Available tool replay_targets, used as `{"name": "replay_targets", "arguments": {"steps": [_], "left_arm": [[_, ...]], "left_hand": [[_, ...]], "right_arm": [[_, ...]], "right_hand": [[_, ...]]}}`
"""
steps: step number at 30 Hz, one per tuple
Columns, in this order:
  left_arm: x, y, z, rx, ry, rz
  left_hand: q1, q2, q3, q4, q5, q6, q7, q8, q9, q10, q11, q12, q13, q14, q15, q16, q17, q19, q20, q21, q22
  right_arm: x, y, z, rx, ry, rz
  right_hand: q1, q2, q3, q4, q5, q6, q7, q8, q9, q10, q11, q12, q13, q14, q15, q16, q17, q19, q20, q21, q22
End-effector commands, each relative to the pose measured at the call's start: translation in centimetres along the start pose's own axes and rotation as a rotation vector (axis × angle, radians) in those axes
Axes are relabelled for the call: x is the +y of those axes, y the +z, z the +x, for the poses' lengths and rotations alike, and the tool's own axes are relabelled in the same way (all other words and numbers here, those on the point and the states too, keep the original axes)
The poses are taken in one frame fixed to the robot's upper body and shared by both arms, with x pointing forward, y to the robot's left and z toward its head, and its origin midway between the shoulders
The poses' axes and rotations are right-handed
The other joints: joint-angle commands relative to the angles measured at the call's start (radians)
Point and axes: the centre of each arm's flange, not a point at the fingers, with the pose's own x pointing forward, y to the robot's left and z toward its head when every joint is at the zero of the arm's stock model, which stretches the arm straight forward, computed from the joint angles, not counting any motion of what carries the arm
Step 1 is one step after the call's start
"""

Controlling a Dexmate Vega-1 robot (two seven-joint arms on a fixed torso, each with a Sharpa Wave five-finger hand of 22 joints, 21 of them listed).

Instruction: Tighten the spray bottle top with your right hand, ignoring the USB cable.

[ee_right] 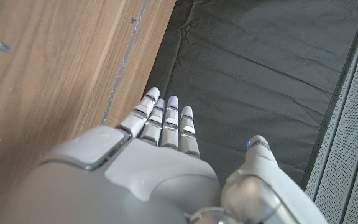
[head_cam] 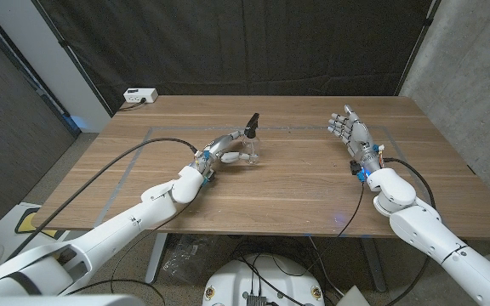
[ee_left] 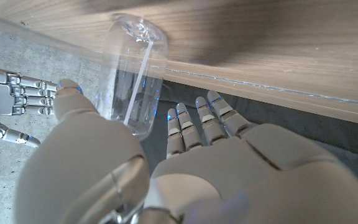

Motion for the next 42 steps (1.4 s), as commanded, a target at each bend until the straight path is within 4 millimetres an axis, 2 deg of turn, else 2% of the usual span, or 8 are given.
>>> {"name": "replay_targets", "arguments": {"steps": [1,17,26,28,32,33,36,42], "left_arm": [[0.0,0.2,1.0,-0.025,-0.030,0.002],[-0.5,0.6,2.7,-0.069,-0.073,-0.003],[-1.0,1.0,3.3,-0.075,-0.070,-0.028],[-1.1,1.1,3.2,-0.070,-0.053,-0.041],[-1.3,1.2,3.0,-0.052,-0.010,-0.083],[-1.3,1.1,3.0,-0.047,0.002,-0.097],[-1.4,0.9,2.9,-0.035,0.026,-0.150],[-1.8,0.7,2.7,-0.010,0.052,-0.238]], "left_hand": [[0.017,0.003,-0.001,-0.007,0.004,0.018,-0.004,0.007,0.003,0.014,-0.007,0.009,0.005,0.020,-0.060,0.008,0.004,0.015,-0.029,0.005,0.006],[0.033,0.010,0.000,-0.009,0.006,0.027,-0.011,0.004,0.003,0.027,-0.008,0.004,0.005,0.031,-0.064,0.005,0.004,0.018,-0.027,0.001,0.006],[0.092,0.041,0.016,-0.016,0.011,0.087,-0.016,0.012,0.003,0.089,-0.016,0.004,0.004,0.108,-0.081,0.014,0.004,0.075,-0.039,0.012,0.006],[0.130,0.059,0.027,-0.021,0.012,0.118,-0.018,0.016,0.003,0.130,-0.026,0.006,0.004,0.145,-0.092,0.016,0.003,0.110,-0.048,0.018,0.006],[0.254,0.132,0.076,-0.028,-0.014,0.259,-0.020,0.042,0.003,0.267,-0.048,0.005,0.003,0.281,-0.121,0.019,0.000,0.209,-0.058,0.033,0.006],[0.285,0.155,0.092,-0.028,-0.030,0.309,-0.027,0.052,0.003,0.308,-0.047,0.005,0.003,0.323,-0.124,0.019,0.000,0.240,-0.060,0.040,0.006],[0.371,0.209,0.138,-0.029,-0.100,0.441,-0.018,0.071,0.001,0.443,-0.057,0.004,0.003,0.448,-0.142,0.014,-0.003,0.318,-0.074,0.052,0.006],[0.431,0.280,0.217,-0.008,-0.185,0.634,0.001,0.082,-0.001,0.615,-0.048,0.000,0.003,0.613,-0.153,0.002,-0.006,0.431,-0.083,0.072,0.005]], "right_arm": [[0.0,-0.2,-0.2,0.004,-0.009,0.003],[-0.2,0.1,-0.5,-0.001,-0.025,0.000],[-0.3,0.3,-0.7,-0.005,-0.027,-0.001],[-0.3,0.3,-0.7,-0.004,-0.029,-0.001],[-0.4,0.2,-1.0,-0.003,-0.032,0.000],[-0.4,0.2,-1.0,-0.003,-0.032,0.001],[-0.4,0.1,-1.2,0.001,-0.030,0.000],[-0.5,0.0,-1.4,0.006,-0.020,0.000]], "right_hand": [[0.010,0.002,0.000,-0.005,0.000,0.013,0.001,0.006,0.002,0.009,0.002,0.001,0.004,0.009,-0.001,0.003,0.003,0.013,0.003,0.000,0.003],[0.011,0.002,-0.001,-0.006,0.000,0.012,0.000,0.004,0.002,0.012,0.003,0.000,0.005,0.012,-0.002,0.001,0.003,0.016,0.006,-0.002,0.003],[0.011,0.003,-0.001,-0.006,0.000,0.012,0.000,0.004,0.003,0.015,0.003,0.001,0.005,0.014,-0.002,0.001,0.003,0.015,0.008,-0.003,0.003],[0.011,0.003,-0.001,-0.006,0.000,0.012,-0.001,0.004,0.003,0.015,0.003,0.001,0.005,0.014,-0.001,0.001,0.003,0.016,0.009,-0.003,0.003],[0.011,0.003,-0.001,-0.007,0.000,0.013,-0.001,0.004,0.003,0.015,0.003,0.000,0.005,0.015,-0.001,0.001,0.003,0.016,0.009,-0.004,0.003],[0.011,0.003,-0.001,-0.007,0.000,0.013,-0.001,0.004,0.003,0.015,0.003,0.000,0.005,0.015,-0.001,0.001,0.003,0.016,0.009,-0.004,0.003],[0.011,0.003,-0.001,-0.007,0.000,0.013,-0.002,0.004,0.003,0.017,0.003,0.001,0.005,0.015,-0.001,0.000,0.003,0.017,0.009,-0.004,0.003],[0.011,0.003,-0.002,-0.007,0.000,0.014,-0.003,0.004,0.003,0.016,0.002,0.000,0.005,0.016,0.000,0.000,0.003,0.017,0.009,-0.005,0.003]]}}
